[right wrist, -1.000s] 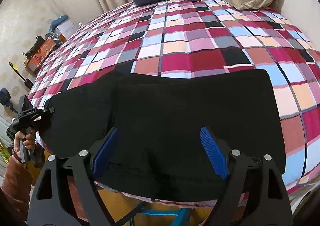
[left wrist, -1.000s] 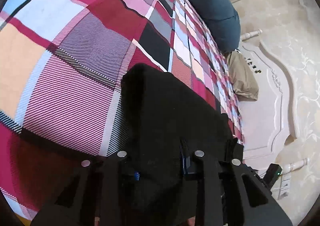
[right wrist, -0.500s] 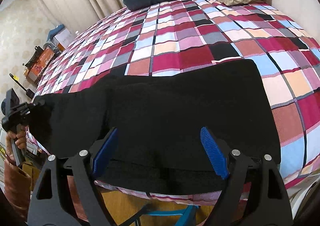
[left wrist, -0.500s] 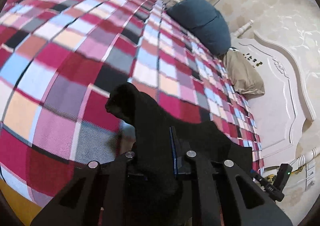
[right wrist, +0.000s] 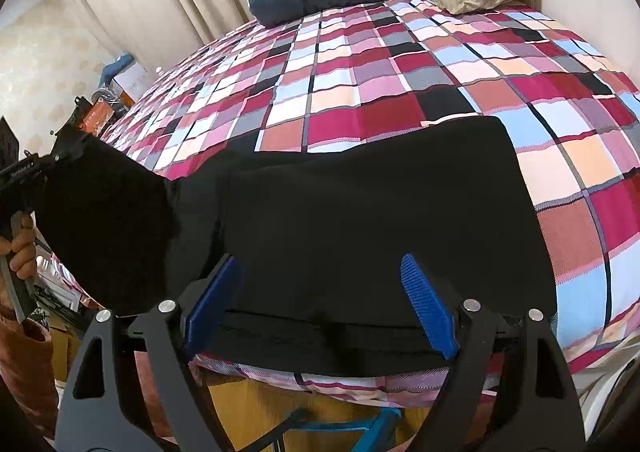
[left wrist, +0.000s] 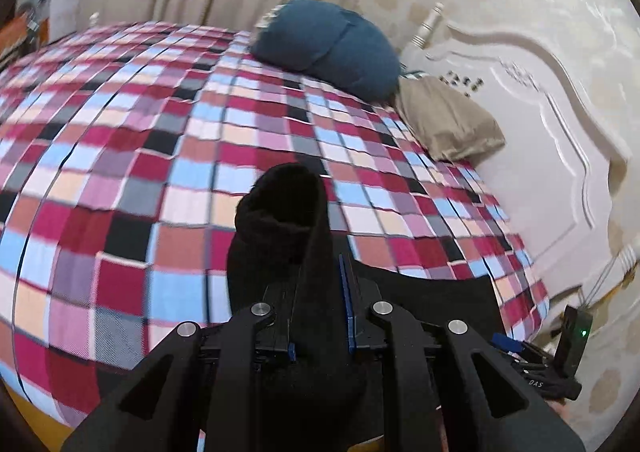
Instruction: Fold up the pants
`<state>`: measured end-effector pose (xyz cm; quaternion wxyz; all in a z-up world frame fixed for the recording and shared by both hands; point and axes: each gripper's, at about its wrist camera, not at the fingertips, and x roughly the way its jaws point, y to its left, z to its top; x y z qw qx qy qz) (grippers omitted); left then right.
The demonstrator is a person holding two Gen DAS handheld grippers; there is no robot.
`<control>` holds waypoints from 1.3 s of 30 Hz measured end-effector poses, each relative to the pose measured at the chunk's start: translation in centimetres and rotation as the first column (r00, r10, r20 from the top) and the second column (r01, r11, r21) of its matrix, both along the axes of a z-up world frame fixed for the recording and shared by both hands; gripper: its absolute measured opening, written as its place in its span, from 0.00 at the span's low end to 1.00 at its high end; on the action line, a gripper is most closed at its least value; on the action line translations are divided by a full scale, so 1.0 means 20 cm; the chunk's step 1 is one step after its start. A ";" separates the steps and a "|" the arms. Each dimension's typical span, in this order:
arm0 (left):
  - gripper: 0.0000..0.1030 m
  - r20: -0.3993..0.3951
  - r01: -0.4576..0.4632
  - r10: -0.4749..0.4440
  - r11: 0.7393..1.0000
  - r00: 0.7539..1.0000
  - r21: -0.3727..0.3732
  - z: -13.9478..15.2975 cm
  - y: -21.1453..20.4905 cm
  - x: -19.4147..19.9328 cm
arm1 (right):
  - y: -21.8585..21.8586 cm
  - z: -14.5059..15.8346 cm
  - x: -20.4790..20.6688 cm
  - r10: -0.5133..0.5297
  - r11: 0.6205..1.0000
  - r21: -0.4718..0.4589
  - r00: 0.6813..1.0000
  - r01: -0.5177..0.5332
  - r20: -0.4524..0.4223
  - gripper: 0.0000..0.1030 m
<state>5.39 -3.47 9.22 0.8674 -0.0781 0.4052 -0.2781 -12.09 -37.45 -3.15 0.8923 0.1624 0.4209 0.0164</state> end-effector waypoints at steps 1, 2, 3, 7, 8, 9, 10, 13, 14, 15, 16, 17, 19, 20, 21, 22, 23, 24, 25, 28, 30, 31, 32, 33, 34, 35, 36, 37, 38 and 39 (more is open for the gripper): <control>0.16 0.005 0.010 -0.010 1.000 1.000 0.005 0.01 -0.03 -0.01 | 0.00 0.00 0.00 0.001 1.000 0.002 1.000 -0.001 0.001 0.81; 0.16 0.014 0.028 -0.028 0.999 1.000 0.020 0.02 -0.09 -0.02 | 0.00 0.00 -0.01 0.002 1.000 0.005 1.000 -0.002 0.004 0.81; 0.16 0.019 0.035 -0.036 0.999 0.999 0.029 0.02 -0.13 -0.03 | 0.00 0.00 -0.02 0.003 1.000 0.007 1.000 -0.003 0.006 0.81; 0.16 0.033 0.072 -0.074 0.995 0.997 0.067 0.04 -0.30 -0.06 | -0.01 0.01 -0.03 0.005 1.000 0.018 1.000 -0.006 0.014 0.81; 0.16 0.032 0.079 -0.082 0.994 0.996 0.073 0.04 -0.33 -0.07 | -0.02 0.01 -0.04 0.006 1.000 0.023 1.000 -0.007 0.017 0.81; 0.16 0.033 0.089 -0.092 0.993 0.995 0.084 0.03 -0.38 -0.08 | -0.02 0.01 -0.04 0.007 1.000 0.024 1.000 -0.007 0.018 0.81; 0.15 0.035 0.094 -0.097 0.991 0.995 0.093 0.03 -0.42 -0.09 | -0.02 0.00 -0.05 0.005 1.000 0.027 1.000 -0.005 0.021 0.81; 0.15 0.051 0.110 -0.118 0.984 0.992 0.139 0.01 -0.55 -0.12 | -0.04 0.00 -0.06 0.004 0.999 0.041 1.000 -0.005 0.027 0.81; 0.15 0.053 0.116 -0.125 0.981 0.991 0.152 0.00 -0.59 -0.13 | -0.04 0.00 -0.07 0.002 0.999 0.043 1.000 -0.003 0.028 0.81; 0.15 0.052 0.122 -0.132 0.979 0.990 0.161 -0.01 -0.63 -0.13 | -0.05 0.00 -0.07 0.001 0.999 0.047 1.000 -0.002 0.029 0.81; 0.15 0.048 0.127 -0.137 0.978 0.989 0.168 -0.03 -0.66 -0.14 | -0.06 -0.01 -0.08 -0.001 0.999 0.052 1.000 -0.001 0.030 0.81; 0.15 0.036 0.134 -0.142 0.976 0.989 0.171 -0.05 -0.70 -0.14 | -0.06 -0.01 -0.08 -0.004 0.998 0.057 0.999 0.002 0.031 0.81; 0.13 0.018 0.146 -0.152 0.974 0.988 0.174 -0.08 -0.76 -0.13 | -0.08 -0.01 -0.09 -0.007 0.998 0.065 0.999 0.005 0.035 0.81; 0.12 0.010 0.155 -0.160 0.971 0.987 0.181 -0.09 -0.80 -0.13 | -0.09 -0.01 -0.10 -0.009 0.998 0.068 0.999 0.007 0.038 0.81; 0.12 0.007 0.162 -0.166 0.969 0.986 0.188 -0.10 -0.84 -0.14 | -0.10 0.00 -0.10 -0.011 0.997 0.071 0.999 0.009 0.042 0.81; 0.12 0.006 0.168 -0.172 0.966 0.985 0.195 -0.11 -0.87 -0.14 | -0.11 0.00 -0.11 -0.015 0.997 0.075 0.999 0.011 0.046 0.81; 0.12 0.006 0.176 -0.181 0.962 0.983 0.207 -0.12 -0.91 -0.15 | -0.12 0.00 -0.11 -0.018 0.997 0.079 0.999 0.014 0.049 0.81; 0.12 0.004 0.181 -0.186 0.959 0.983 0.216 -0.14 -0.94 -0.15 | -0.13 0.00 -0.12 -0.023 0.996 0.084 0.998 0.018 0.053 0.81; 0.12 -0.001 0.185 -0.189 0.958 0.982 0.221 -0.16 -0.97 -0.15 | -0.14 0.00 -0.12 -0.026 0.996 0.087 0.998 0.021 0.054 0.81; 0.12 -0.034 0.205 -0.202 0.952 0.979 0.226 -0.23 -1.05 -0.15 | -0.18 0.00 -0.14 -0.039 0.994 0.100 0.998 0.033 0.056 0.81; 0.12 -0.054 0.208 -0.200 0.948 0.978 0.243 -0.30 -1.09 -0.15 | -0.21 -0.01 -0.15 -0.048 0.994 0.103 0.997 0.042 0.057 0.81; 0.12 -0.059 0.208 -0.199 0.946 0.978 0.249 -0.32 -1.10 -0.15 | -0.22 -0.01 -0.16 -0.053 0.993 0.105 0.997 0.047 0.056 0.81; 0.12 -0.065 0.207 -0.196 0.944 0.978 0.258 -0.35 -1.12 -0.15 | -0.23 -0.01 -0.16 -0.056 0.993 0.107 0.997 0.050 0.055 0.81; 0.12 -0.068 0.204 -0.193 0.943 0.979 0.264 -0.37 -1.13 -0.15 | -0.24 -0.02 -0.16 -0.060 0.992 0.110 0.997 0.054 0.055 0.81; 0.13 -0.070 0.201 -0.189 0.942 0.979 0.268 -0.38 -1.14 -0.15 | -0.25 -0.02 -0.17 -0.065 0.992 0.115 0.997 0.059 0.051 0.81; 0.17 -0.067 0.200 -0.189 0.943 0.980 0.266 -0.39 -1.14 -0.16 | -0.26 -0.03 -0.17 -0.067 0.991 0.118 0.996 0.061 0.050 0.81; 0.21 -0.063 0.202 -0.193 0.946 0.979 0.254 -0.39 -1.15 -0.17 | -0.27 -0.03 -0.17 -0.069 0.990 0.124 0.996 0.062 0.050 0.81; 0.34 -0.065 0.214 -0.204 0.953 0.977 0.214 -0.39 -1.14 -0.18 | -0.28 -0.04 -0.18 -0.071 0.988 0.137 0.996 0.065 0.046 0.81; 0.58 -0.068 0.217 -0.208 0.958 0.976 0.186 -0.38 -1.14 -0.19 | -0.29 -0.05 -0.17 -0.072 0.987 0.147 0.996 0.064 0.046 0.81; 0.70 -0.066 0.212 -0.204 0.965 0.977 0.156 -0.37 -1.12 -0.21 | -0.30 -0.05 -0.18 -0.071 0.985 0.161 0.996 0.062 0.046 0.81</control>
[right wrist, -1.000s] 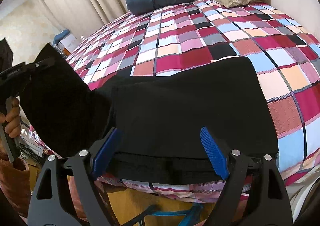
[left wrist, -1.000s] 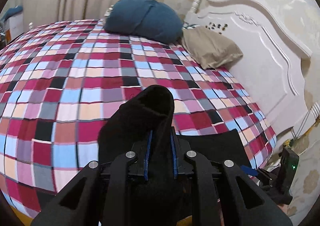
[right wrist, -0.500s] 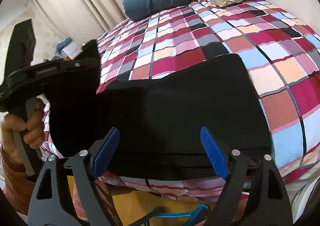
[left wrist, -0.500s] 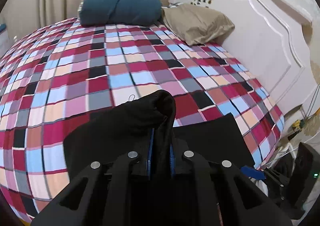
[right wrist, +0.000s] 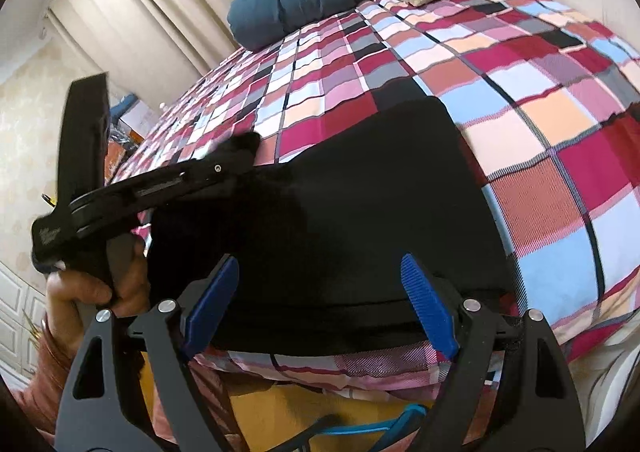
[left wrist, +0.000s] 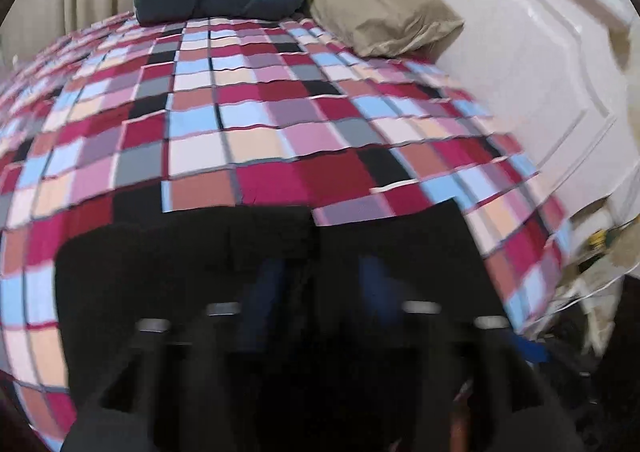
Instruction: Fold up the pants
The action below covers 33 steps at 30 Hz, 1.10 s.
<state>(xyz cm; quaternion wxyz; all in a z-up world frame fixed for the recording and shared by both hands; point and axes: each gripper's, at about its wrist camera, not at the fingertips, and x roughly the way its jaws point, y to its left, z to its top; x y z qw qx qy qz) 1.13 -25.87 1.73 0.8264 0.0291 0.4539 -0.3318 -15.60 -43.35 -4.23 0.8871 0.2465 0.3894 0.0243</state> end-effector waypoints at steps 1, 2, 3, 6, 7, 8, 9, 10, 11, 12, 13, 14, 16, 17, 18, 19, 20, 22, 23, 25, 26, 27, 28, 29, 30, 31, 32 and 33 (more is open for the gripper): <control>0.76 -0.001 -0.008 0.008 0.999 1.000 -0.035 0.02 0.02 -0.03 | -0.01 -0.01 0.00 0.005 1.000 0.022 1.000 -0.005 0.002 0.81; 0.76 -0.001 -0.014 0.014 0.996 1.000 -0.084 0.04 0.06 -0.06 | -0.01 -0.01 0.00 0.009 0.999 0.039 1.000 -0.009 0.007 0.81; 0.76 0.004 -0.018 0.018 0.992 1.000 -0.122 0.07 0.10 -0.10 | -0.02 -0.01 0.00 0.015 0.998 0.056 1.000 -0.015 0.014 0.81; 0.81 0.034 -0.044 0.051 0.979 0.998 -0.197 0.12 0.23 -0.16 | -0.02 -0.01 0.02 0.057 0.988 0.142 0.997 -0.062 0.042 0.81; 0.83 0.041 -0.058 0.068 0.973 0.997 -0.222 0.13 0.29 -0.17 | -0.02 -0.01 0.03 0.068 0.983 0.166 0.996 -0.075 0.050 0.81; 0.83 0.035 -0.087 0.099 0.966 0.995 -0.245 0.13 0.37 -0.17 | -0.02 -0.02 0.06 0.094 0.971 0.214 0.994 -0.105 0.063 0.82; 0.83 0.019 -0.112 0.121 0.959 0.993 -0.261 0.12 0.44 -0.16 | -0.02 -0.04 0.10 0.132 0.952 0.270 0.989 -0.146 0.070 0.84; 0.83 -0.011 -0.146 0.149 0.946 0.989 -0.290 0.11 0.53 -0.14 | -0.02 -0.06 0.13 0.155 0.940 0.297 0.986 -0.168 0.067 0.85; 0.83 -0.031 -0.172 0.171 0.934 0.985 -0.312 0.09 0.60 -0.12 | -0.01 -0.08 0.17 0.174 0.930 0.318 0.983 -0.182 0.056 0.85; 0.83 -0.052 -0.208 0.202 0.918 0.978 -0.337 0.07 0.68 -0.10 | 0.00 -0.11 0.22 0.188 0.925 0.326 0.981 -0.192 0.043 0.85; 0.83 -0.067 -0.237 0.228 0.907 0.971 -0.348 0.04 0.74 -0.09 | 0.01 -0.12 0.26 0.200 0.921 0.334 0.979 -0.200 0.035 0.85; 0.83 -0.101 -0.286 0.268 0.889 0.958 -0.356 0.00 0.84 -0.06 | 0.02 -0.14 0.29 0.214 0.913 0.350 0.976 -0.210 0.027 0.85; 0.83 -0.162 -0.342 0.302 0.859 0.940 -0.382 -0.07 0.96 -0.03 | 0.06 -0.18 0.37 0.247 0.891 0.386 0.969 -0.239 0.029 0.85; 0.83 -0.203 -0.380 0.324 0.836 0.924 -0.397 -0.13 1.03 -0.01 | 0.07 -0.19 0.40 0.262 0.882 0.398 0.965 -0.253 0.032 0.85; 0.83 -0.238 -0.409 0.338 0.818 0.911 -0.404 -0.17 1.08 0.01 | 0.09 -0.20 0.43 0.273 0.874 0.409 0.962 -0.262 0.032 0.83; 0.83 -0.271 -0.427 0.340 0.805 0.901 -0.411 -0.22 1.12 0.02 | 0.11 -0.21 0.46 0.279 0.873 0.411 0.960 -0.262 0.020 0.76; 0.83 -0.295 -0.438 0.338 0.797 0.894 -0.415 -0.25 1.14 0.03 | 0.13 -0.21 0.48 0.287 0.877 0.401 0.958 -0.266 0.008 0.72; 0.83 -0.336 -0.457 0.335 0.789 0.881 -0.412 -0.32 1.17 0.04 | 0.18 -0.22 0.51 0.305 0.881 0.383 0.952 -0.277 -0.014 0.59; 0.83 -0.363 -0.457 0.319 0.789 0.875 -0.410 -0.36 1.17 0.05 | 0.20 -0.22 0.52 0.312 0.884 0.375 0.950 -0.280 -0.025 0.56; 0.86 -0.407 -0.447 0.274 0.785 0.871 -0.428 -0.43 1.17 0.06 | 0.24 -0.23 0.53 0.326 0.896 0.337 0.944 -0.290 -0.054 0.37; 0.87 -0.396 -0.444 0.271 0.773 0.877 -0.454 -0.43 1.18 0.04 | 0.26 -0.24 0.53 0.331 0.900 0.323 0.941 -0.294 -0.065 0.31; 0.88 -0.392 -0.442 0.270 0.768 0.879 -0.463 -0.44 1.18 0.04 | 0.27 -0.25 0.53 0.337 0.899 0.320 0.939 -0.298 -0.073 0.22; 0.89 -0.387 -0.438 0.267 0.765 0.882 -0.472 -0.44 1.18 0.04 | 0.28 -0.27 0.53 0.341 0.893 0.336 0.937 -0.298 -0.075 0.18; 0.90 -0.383 -0.433 0.263 0.763 0.886 -0.479 -0.44 1.18 0.03 | 0.28 -0.28 0.52 0.335 0.891 0.349 0.939 -0.291 -0.072 0.16; 0.91 -0.377 -0.428 0.260 0.764 0.889 -0.483 -0.44 1.17 0.03 | 0.27 -0.29 0.51 0.329 0.890 0.355 0.942 -0.286 -0.065 0.15; 0.91 -0.370 -0.421 0.256 0.767 0.893 -0.484 -0.43 1.17 0.02 | 0.27 -0.28 0.51 0.324 0.890 0.356 0.945 -0.284 -0.056 0.14; 0.92 -0.359 -0.409 0.252 0.775 0.899 -0.482 -0.43 1.16 0.01 | 0.27 -0.28 0.50 0.317 0.891 0.359 0.947 -0.279 -0.049 0.13; 0.92 -0.348 -0.398 0.247 0.783 0.904 -0.478 -0.42 1.15 0.01 | 0.26 -0.27 0.49 0.305 0.892 0.363 0.951 -0.270 -0.041 0.12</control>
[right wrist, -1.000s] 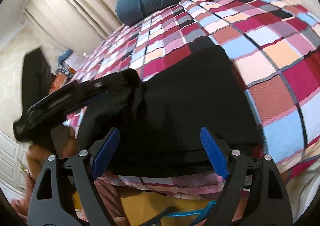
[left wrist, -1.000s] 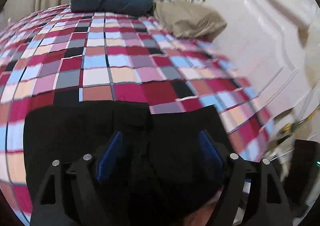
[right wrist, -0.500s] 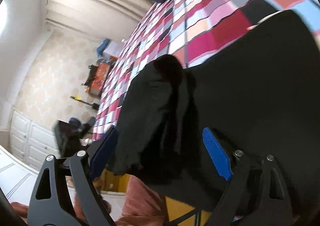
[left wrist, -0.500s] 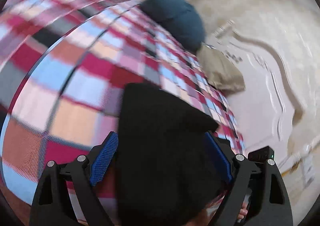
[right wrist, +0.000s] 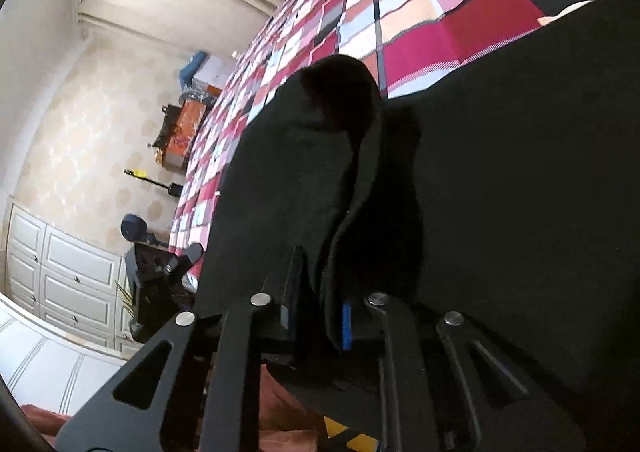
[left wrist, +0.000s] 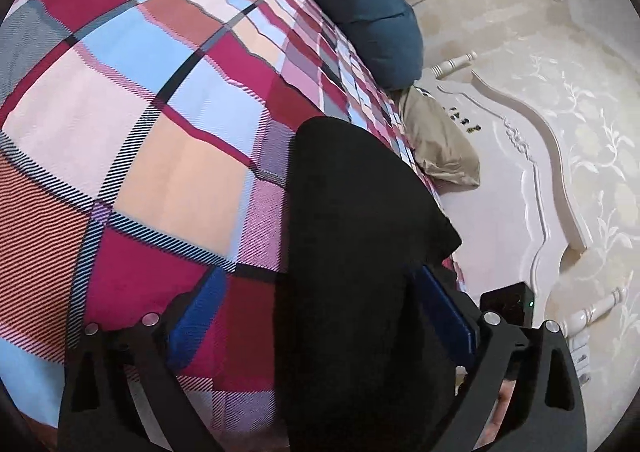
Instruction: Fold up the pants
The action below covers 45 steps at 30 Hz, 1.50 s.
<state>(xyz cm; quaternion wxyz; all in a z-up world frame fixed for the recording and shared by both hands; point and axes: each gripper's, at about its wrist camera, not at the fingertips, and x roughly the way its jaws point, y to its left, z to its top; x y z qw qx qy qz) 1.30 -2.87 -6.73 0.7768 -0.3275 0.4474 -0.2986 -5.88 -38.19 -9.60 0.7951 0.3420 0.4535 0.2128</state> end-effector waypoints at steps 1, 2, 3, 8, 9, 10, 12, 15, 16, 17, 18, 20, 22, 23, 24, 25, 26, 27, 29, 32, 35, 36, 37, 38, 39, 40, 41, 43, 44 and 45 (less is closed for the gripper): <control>0.92 0.005 0.007 -0.007 1.000 1.000 0.007 0.00 -0.01 0.01 | -0.01 0.01 0.00 -0.008 1.000 -0.002 1.000 0.008 0.008 0.12; 0.92 0.007 0.010 -0.010 1.000 1.000 0.012 0.00 -0.01 0.02 | -0.02 0.04 -0.01 -0.018 1.000 -0.011 1.000 0.018 0.023 0.12; 0.92 0.006 0.011 -0.011 1.000 1.000 0.011 0.00 -0.01 0.02 | -0.03 0.07 -0.02 -0.027 0.999 -0.018 0.999 0.028 0.040 0.11; 0.92 -0.018 0.016 -0.016 1.000 1.000 -0.006 -0.01 0.02 0.04 | -0.13 0.24 -0.10 -0.062 0.996 -0.056 0.991 0.069 0.115 0.10; 0.92 -0.021 0.016 -0.016 1.000 1.000 -0.008 -0.01 0.02 0.04 | -0.16 0.26 -0.13 -0.074 0.995 -0.060 0.990 0.082 0.123 0.10; 0.92 -0.023 0.016 -0.017 1.000 1.000 -0.009 -0.01 0.03 0.04 | -0.19 0.28 -0.15 -0.086 0.993 -0.064 0.988 0.095 0.131 0.10; 0.92 -0.025 0.020 -0.020 1.000 0.999 -0.006 -0.01 0.03 0.04 | -0.25 0.30 -0.20 -0.107 0.990 -0.075 0.984 0.118 0.143 0.10; 0.92 -0.021 0.025 -0.025 1.000 0.999 0.005 -0.01 0.02 0.04 | -0.36 0.30 -0.26 -0.158 0.982 -0.086 0.977 0.171 0.140 0.10; 0.92 -0.020 0.026 -0.026 1.000 0.999 0.008 -0.01 0.02 0.04 | -0.39 0.29 -0.27 -0.171 0.979 -0.090 0.975 0.184 0.138 0.10; 0.92 -0.017 0.028 -0.027 1.000 0.999 0.012 -0.01 0.02 0.04 | -0.43 0.28 -0.29 -0.190 0.975 -0.090 0.973 0.203 0.133 0.10; 0.92 -0.015 0.029 -0.029 0.999 0.999 0.016 -0.01 0.02 0.03 | -0.47 0.27 -0.31 -0.211 0.971 -0.090 0.969 0.223 0.126 0.10; 0.92 -0.012 0.031 -0.030 0.999 0.999 0.024 -0.01 0.02 0.03 | -0.53 0.23 -0.34 -0.240 0.964 -0.089 0.964 0.251 0.116 0.10; 0.92 -0.010 0.032 -0.032 0.999 0.999 0.034 0.00 0.01 0.02 | -0.59 0.19 -0.37 -0.269 0.958 -0.080 0.958 0.277 0.101 0.10; 0.92 -0.010 0.031 -0.030 0.999 0.999 0.039 0.00 0.01 0.02 | -0.62 0.16 -0.38 -0.283 0.954 -0.077 0.955 0.290 0.091 0.10; 0.92 -0.009 0.028 -0.028 0.999 1.000 0.045 0.01 0.01 0.02 | -0.63 0.14 -0.38 -0.291 0.952 -0.075 0.953 0.297 0.082 0.10; 0.92 -0.008 0.027 -0.027 0.998 1.000 0.051 0.01 0.00 0.02 | -0.65 0.10 -0.37 -0.300 0.950 -0.066 0.952 0.304 0.065 0.10; 0.92 -0.008 0.028 -0.027 0.998 1.000 0.059 0.01 -0.01 0.01 | -0.67 0.06 -0.37 -0.300 0.952 -0.043 0.953 0.302 0.049 0.10; 0.92 -0.008 0.030 -0.029 0.998 1.000 0.061 0.02 -0.01 0.01 | -0.67 0.03 -0.37 -0.298 0.954 -0.019 0.954 0.299 0.040 0.11; 0.92 -0.014 0.044 -0.043 0.998 0.999 0.051 0.02 -0.04 0.00 | -0.71 0.01 -0.40 -0.310 0.950 0.049 0.950 0.307 0.045 0.16; 0.92 -0.027 0.069 -0.068 0.997 0.997 0.027 0.03 -0.08 0.00 | -0.81 0.07 -0.51 -0.375 0.924 0.135 0.919 0.359 0.119 0.63; 0.92 -0.042 0.099 -0.099 0.995 0.994 -0.012 0.02 -0.12 -0.01 | -0.92 0.08 -0.60 -0.433 0.896 0.177 0.889 0.408 0.145 0.77; 0.92 -0.049 0.106 -0.107 0.994 0.993 -0.018 0.02 -0.14 -0.01 | -0.94 0.05 -0.61 -0.445 0.890 0.176 0.886 0.422 0.128 0.78; 0.92 -0.055 0.114 -0.114 0.993 0.992 -0.016 0.01 -0.16 -0.01 | -0.95 0.01 -0.61 -0.451 0.885 0.177 0.887 0.430 0.097 0.78; 0.92 -0.056 0.129 -0.130 0.991 0.990 -0.016 0.01 -0.19 -0.01 | -0.95 -0.03 -0.60 -0.439 0.889 0.182 0.896 0.420 0.073 0.78; 0.92 -0.057 0.142 -0.142 0.990 0.988 -0.017 0.01 -0.21 -0.02 | -0.93 -0.06 -0.60 -0.423 0.895 0.183 0.904 0.406 0.066 0.78; 0.92 -0.059 0.157 -0.158 0.987 0.986 -0.014 0.01 -0.24 -0.03 | -0.89 -0.06 -0.59 -0.402 0.909 0.158 0.912 0.386 0.083 0.78; 0.92 -0.059 0.168 -0.168 0.986 0.984 -0.011 0.02 -0.26 -0.03 | -0.86 -0.05 -0.58 -0.382 0.921 0.127 0.919 0.369 0.099 0.78; 0.92 -0.060 0.190 -0.190 0.982 0.980 -0.006 0.02 -0.31 -0.04 | -0.82 -0.05 -0.55 -0.344 0.933 0.149 0.933 0.327 0.104 0.79; 0.92 -0.062 0.198 -0.198 0.980 0.978 -0.002 0.02 -0.33 -0.05 | -0.81 -0.06 -0.54 -0.344 0.930 0.172 0.933 0.324 0.102 0.80; 0.92 -0.063 0.203 -0.202 0.979 0.977 0.002 0.02 -0.35 -0.06 | -0.80 -0.06 -0.54 -0.347 0.929 0.172 0.932 0.327 0.102 0.80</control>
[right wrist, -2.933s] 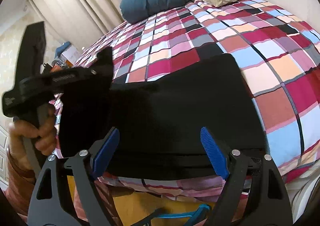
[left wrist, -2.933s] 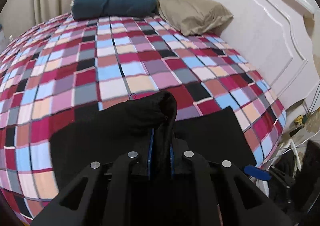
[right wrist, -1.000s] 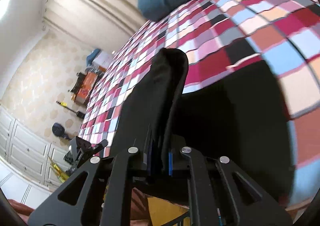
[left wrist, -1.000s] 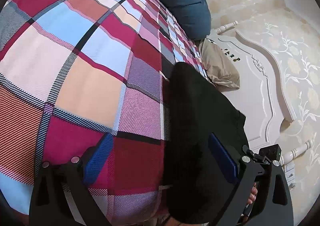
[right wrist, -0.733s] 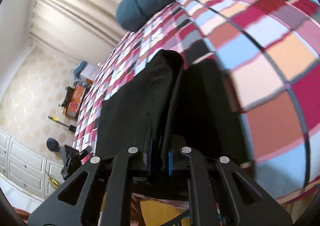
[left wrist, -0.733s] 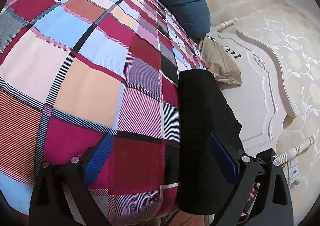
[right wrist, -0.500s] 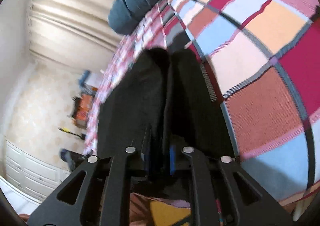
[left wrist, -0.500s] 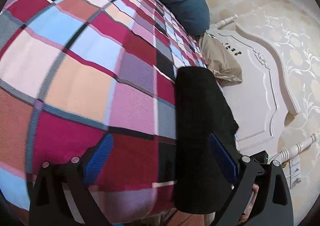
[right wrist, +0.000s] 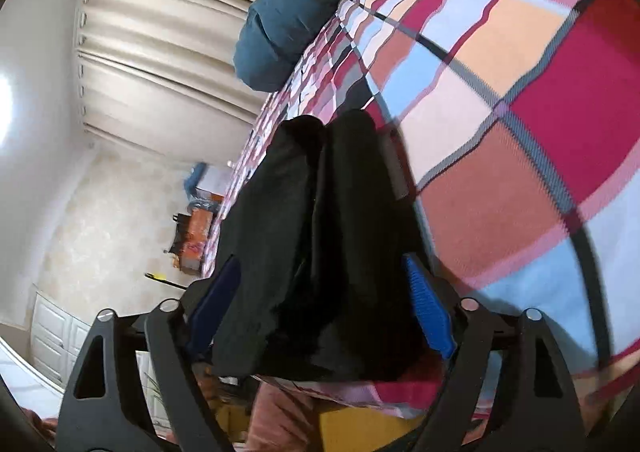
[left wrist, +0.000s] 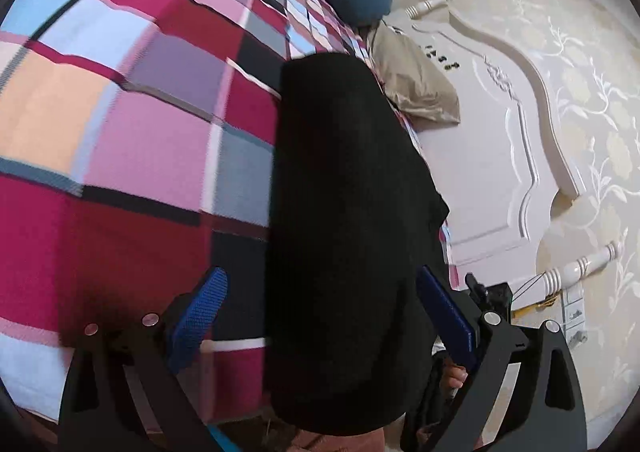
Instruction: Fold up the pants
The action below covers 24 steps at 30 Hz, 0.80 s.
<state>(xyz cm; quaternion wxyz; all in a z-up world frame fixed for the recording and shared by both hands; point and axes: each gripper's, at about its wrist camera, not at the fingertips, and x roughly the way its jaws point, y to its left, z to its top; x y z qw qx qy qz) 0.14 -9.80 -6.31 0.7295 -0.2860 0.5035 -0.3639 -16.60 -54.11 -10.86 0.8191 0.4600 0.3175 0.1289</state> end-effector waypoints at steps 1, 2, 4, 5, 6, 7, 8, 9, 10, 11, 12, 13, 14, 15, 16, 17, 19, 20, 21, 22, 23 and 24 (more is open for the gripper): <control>0.92 0.002 0.007 -0.007 1.000 1.000 0.002 0.00 -0.02 -0.01 | 0.01 0.00 0.01 0.003 1.000 -0.013 1.000 -0.003 -0.005 0.80; 0.92 0.004 0.010 -0.010 1.000 1.000 0.002 0.00 -0.02 -0.01 | 0.02 0.01 0.01 0.005 1.000 -0.019 1.000 -0.005 -0.006 0.80; 0.92 0.003 0.013 -0.013 1.000 1.000 0.006 -0.01 -0.03 -0.02 | 0.02 0.01 0.01 0.002 1.000 -0.008 1.000 -0.002 -0.008 0.80; 0.92 0.003 0.012 -0.012 1.000 1.000 0.008 -0.01 -0.04 -0.03 | 0.02 0.01 0.02 0.008 1.000 -0.006 1.000 -0.008 -0.015 0.80; 0.92 0.003 0.012 -0.012 1.000 1.000 0.008 -0.01 -0.05 -0.03 | 0.02 0.01 0.02 0.015 1.000 -0.009 1.000 -0.015 -0.021 0.80; 0.92 0.002 0.012 -0.012 1.000 1.000 0.008 -0.02 -0.05 -0.03 | 0.03 0.02 0.03 0.025 1.000 -0.017 0.999 -0.025 -0.036 0.80; 0.92 -0.002 0.017 -0.017 1.000 1.000 0.010 -0.02 -0.07 -0.04 | 0.04 0.01 0.03 0.031 0.999 -0.023 0.998 -0.032 -0.048 0.80; 0.92 -0.002 0.026 -0.026 1.000 1.000 0.015 -0.01 -0.08 -0.04 | 0.06 0.01 0.04 0.045 0.998 -0.042 0.996 -0.048 -0.074 0.80; 0.92 0.001 0.037 -0.038 0.999 0.999 0.024 -0.01 -0.10 -0.05 | 0.06 0.01 0.05 0.055 0.996 -0.058 0.994 -0.060 -0.090 0.80; 0.92 0.004 0.048 -0.048 0.998 0.999 0.034 -0.01 -0.12 -0.06 | 0.08 0.02 0.06 0.065 0.994 -0.077 0.992 -0.074 -0.109 0.80; 0.92 0.007 0.054 -0.054 0.998 0.998 0.045 -0.01 -0.14 -0.06 | 0.10 0.02 0.07 0.076 0.991 -0.099 0.989 -0.089 -0.129 0.81; 0.92 0.014 0.058 -0.059 0.997 0.998 0.060 -0.01 -0.16 -0.07 | 0.11 0.02 0.08 0.084 0.988 -0.114 0.987 -0.100 -0.140 0.80; 0.92 0.025 0.062 -0.065 0.995 0.998 0.083 0.00 -0.18 -0.07 | 0.13 0.02 0.09 0.090 0.985 -0.134 0.984 -0.111 -0.152 0.80; 0.92 0.033 0.066 -0.070 0.993 0.997 0.101 0.00 -0.19 -0.08 | 0.14 0.02 0.10 0.090 0.982 -0.150 0.982 -0.115 -0.164 0.79; 0.92 0.046 0.073 -0.079 0.990 0.996 0.124 0.01 -0.21 -0.08 | 0.16 0.02 0.10 0.092 0.978 -0.167 0.980 -0.122 -0.175 0.74; 0.92 0.051 0.076 -0.084 0.987 0.995 0.140 0.01 -0.22 -0.09 | 0.17 0.02 0.11 0.094 0.972 -0.194 0.978 -0.130 -0.188 0.72; 0.91 0.059 0.081 -0.093 0.980 0.994 0.184 0.02 -0.24 -0.10 | 0.18 0.02 0.09 0.088 0.965 -0.225 0.976 -0.133 -0.200 0.62; 0.87 0.062 0.079 -0.094 0.975 0.994 0.209 0.02 -0.26 -0.10 | 0.18 0.02 0.09 0.087 0.964 -0.229 0.975 -0.134 -0.204 0.59; 0.81 0.070 0.071 -0.090 0.967 0.993 0.243 0.03 -0.27 -0.10 | 0.18 0.02 0.09 0.086 0.963 -0.235 0.975 -0.134 -0.205 0.55; 0.76 0.080 0.064 -0.091 0.957 0.993 0.285 0.04 -0.29 -0.10 | 0.18 0.01 0.08 0.085 0.963 -0.235 0.976 -0.133 -0.203 0.52; 0.74 0.088 0.061 -0.092 0.949 0.992 0.310 0.04 -0.30 -0.11 | 0.18 0.01 0.09 0.087 0.964 -0.232 0.976 -0.133 -0.200 0.50; 0.72 0.092 0.055 -0.088 0.947 0.992 0.316 0.05 -0.30 -0.11 | 0.18 0.01 0.09 0.088 0.963 -0.235 0.976 -0.135 -0.198 0.47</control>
